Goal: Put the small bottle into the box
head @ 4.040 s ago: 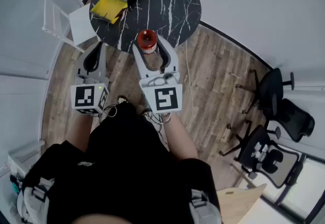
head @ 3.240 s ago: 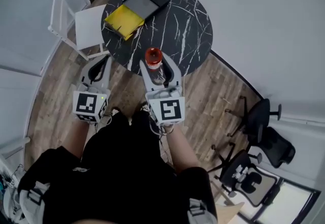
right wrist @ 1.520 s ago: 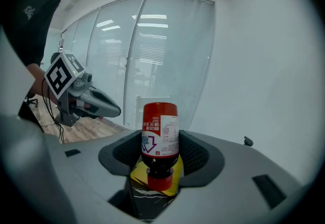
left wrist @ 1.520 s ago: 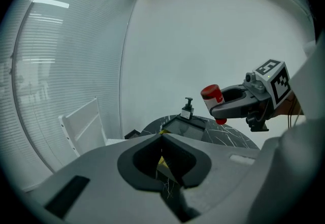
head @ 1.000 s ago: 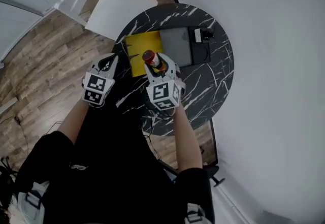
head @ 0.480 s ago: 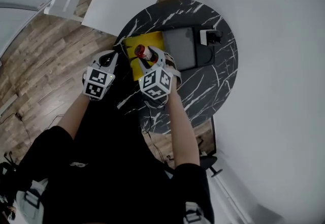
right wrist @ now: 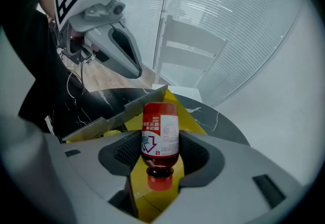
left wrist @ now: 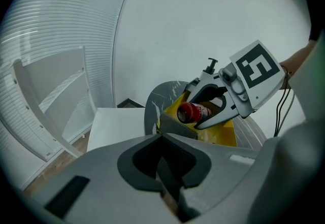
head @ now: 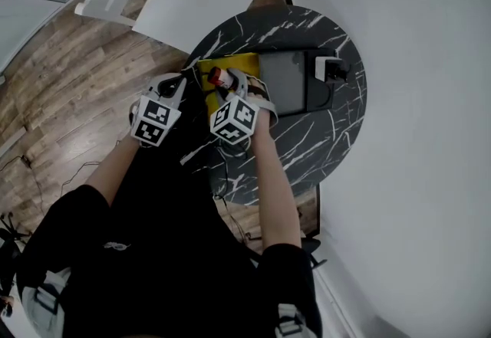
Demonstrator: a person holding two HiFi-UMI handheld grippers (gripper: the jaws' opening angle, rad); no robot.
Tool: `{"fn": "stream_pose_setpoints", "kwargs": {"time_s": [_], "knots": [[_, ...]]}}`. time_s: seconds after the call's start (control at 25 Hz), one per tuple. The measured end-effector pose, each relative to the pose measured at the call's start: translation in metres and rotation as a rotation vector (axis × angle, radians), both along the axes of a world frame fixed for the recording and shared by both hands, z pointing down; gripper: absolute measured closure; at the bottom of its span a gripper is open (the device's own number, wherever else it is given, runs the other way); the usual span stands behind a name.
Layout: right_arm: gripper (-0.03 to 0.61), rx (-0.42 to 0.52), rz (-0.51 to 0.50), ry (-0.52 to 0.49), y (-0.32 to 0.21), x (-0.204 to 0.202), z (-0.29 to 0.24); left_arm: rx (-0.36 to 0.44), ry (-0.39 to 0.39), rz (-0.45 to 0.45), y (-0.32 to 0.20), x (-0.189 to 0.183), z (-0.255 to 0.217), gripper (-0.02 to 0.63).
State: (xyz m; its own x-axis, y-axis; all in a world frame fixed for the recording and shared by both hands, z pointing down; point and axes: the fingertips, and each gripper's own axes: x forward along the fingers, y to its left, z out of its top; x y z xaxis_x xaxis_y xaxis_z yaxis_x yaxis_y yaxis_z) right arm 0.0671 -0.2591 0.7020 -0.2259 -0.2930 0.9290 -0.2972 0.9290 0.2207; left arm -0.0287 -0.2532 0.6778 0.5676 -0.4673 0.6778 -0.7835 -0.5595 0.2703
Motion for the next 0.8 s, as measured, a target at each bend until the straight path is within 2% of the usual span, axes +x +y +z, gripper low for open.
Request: {"fn": "stream_pose_setpoints", "kwargs": {"time_s": [0.52, 0.8], "knots": [[0.364, -0.034, 0.011, 0.042, 0.002, 0.004, 0.017, -0.014, -0.024, 0.035, 0.008, 0.003, 0.006, 0.614], [0.364, -0.062, 0.062, 0.029, 0.008, 0.006, 0.021, -0.011, -0.045, 0.053, 0.019, 0.004, 0.002, 0.614]]}}
